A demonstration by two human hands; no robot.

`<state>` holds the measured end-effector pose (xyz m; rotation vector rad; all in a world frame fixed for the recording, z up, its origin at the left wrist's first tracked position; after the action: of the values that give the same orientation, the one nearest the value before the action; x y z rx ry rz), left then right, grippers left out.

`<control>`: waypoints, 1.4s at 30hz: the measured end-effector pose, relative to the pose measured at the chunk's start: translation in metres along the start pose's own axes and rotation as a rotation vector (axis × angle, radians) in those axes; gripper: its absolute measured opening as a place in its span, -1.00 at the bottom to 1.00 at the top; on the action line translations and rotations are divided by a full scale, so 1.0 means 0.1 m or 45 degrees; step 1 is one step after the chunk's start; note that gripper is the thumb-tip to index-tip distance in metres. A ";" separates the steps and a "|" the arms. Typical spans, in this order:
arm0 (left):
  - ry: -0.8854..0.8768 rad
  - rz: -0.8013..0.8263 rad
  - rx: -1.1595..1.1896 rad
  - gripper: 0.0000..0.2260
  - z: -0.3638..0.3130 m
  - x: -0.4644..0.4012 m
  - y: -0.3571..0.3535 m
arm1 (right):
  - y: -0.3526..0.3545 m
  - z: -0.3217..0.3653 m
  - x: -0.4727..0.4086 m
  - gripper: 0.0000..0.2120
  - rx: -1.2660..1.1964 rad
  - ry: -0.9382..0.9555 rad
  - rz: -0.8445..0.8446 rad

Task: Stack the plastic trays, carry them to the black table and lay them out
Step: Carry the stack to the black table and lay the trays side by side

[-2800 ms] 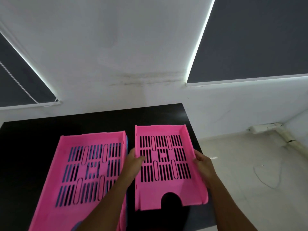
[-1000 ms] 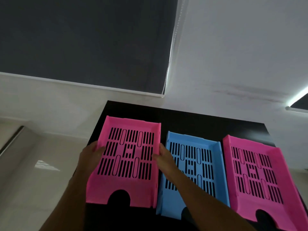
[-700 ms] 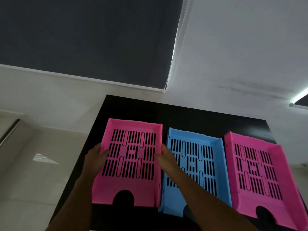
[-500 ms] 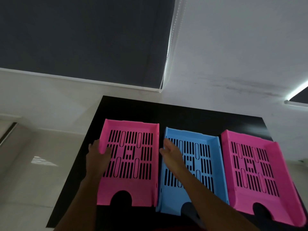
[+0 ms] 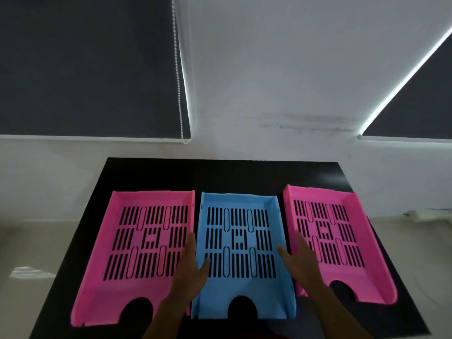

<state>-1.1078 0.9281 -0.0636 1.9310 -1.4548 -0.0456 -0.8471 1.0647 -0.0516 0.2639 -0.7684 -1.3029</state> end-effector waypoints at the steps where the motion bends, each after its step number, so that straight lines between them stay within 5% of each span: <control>1: -0.003 -0.014 -0.020 -0.21 0.01 0.01 -0.03 | -0.01 -0.08 0.04 -0.19 0.013 0.019 0.020; 12: 0.013 -0.189 -0.105 -0.34 -0.03 0.06 -0.21 | 0.07 -0.23 0.25 -0.80 0.036 0.111 -0.030; 24: 0.076 -0.285 -0.120 -0.47 -0.05 -0.17 -0.23 | 0.04 -0.10 0.01 -0.71 0.003 0.093 -0.066; 42: 0.088 -0.254 -0.135 -0.45 -0.34 -0.90 -0.04 | 0.05 0.38 -0.64 -0.87 -0.033 0.110 -0.087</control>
<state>-1.1233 1.0226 -0.0735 1.9646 -1.1873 -0.1428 -0.8714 1.1345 -0.0439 0.3261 -0.6742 -1.3560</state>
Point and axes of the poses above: each hand's wrist, its own x-axis away from the middle knuckle, its own y-axis out of the back of the hand, z = x × y, the point moved 3 cm from there along -x, towards the middle knuckle, and after that the axes turned 10 degrees about -x, right-handed, at the moved point
